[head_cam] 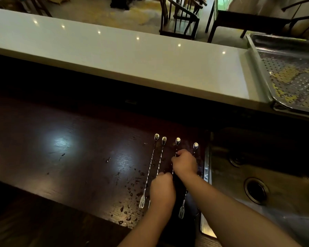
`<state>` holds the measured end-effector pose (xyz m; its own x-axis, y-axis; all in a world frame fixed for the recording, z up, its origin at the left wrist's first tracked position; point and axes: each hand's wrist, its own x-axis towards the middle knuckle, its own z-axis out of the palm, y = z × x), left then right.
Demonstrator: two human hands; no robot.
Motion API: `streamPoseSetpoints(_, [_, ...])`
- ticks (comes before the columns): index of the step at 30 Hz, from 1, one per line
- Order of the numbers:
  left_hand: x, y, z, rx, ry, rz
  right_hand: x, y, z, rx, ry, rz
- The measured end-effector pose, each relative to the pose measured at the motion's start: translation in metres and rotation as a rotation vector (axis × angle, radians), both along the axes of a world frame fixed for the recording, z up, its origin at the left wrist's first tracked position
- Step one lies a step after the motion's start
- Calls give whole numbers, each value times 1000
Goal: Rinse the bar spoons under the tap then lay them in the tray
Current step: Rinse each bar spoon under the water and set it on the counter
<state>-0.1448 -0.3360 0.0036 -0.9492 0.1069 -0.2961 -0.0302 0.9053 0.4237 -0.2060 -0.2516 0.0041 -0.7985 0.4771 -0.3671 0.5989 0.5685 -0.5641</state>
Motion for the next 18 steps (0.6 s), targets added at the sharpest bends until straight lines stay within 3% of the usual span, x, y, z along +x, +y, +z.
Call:
streamPoseSetpoints(9, [3, -8, 5, 77, 32, 22, 3, -13, 9, 35, 128, 56])
streamPoseSetpoints(18, [6, -30, 8, 24, 39, 75, -2, -39, 10, -8, -152, 134])
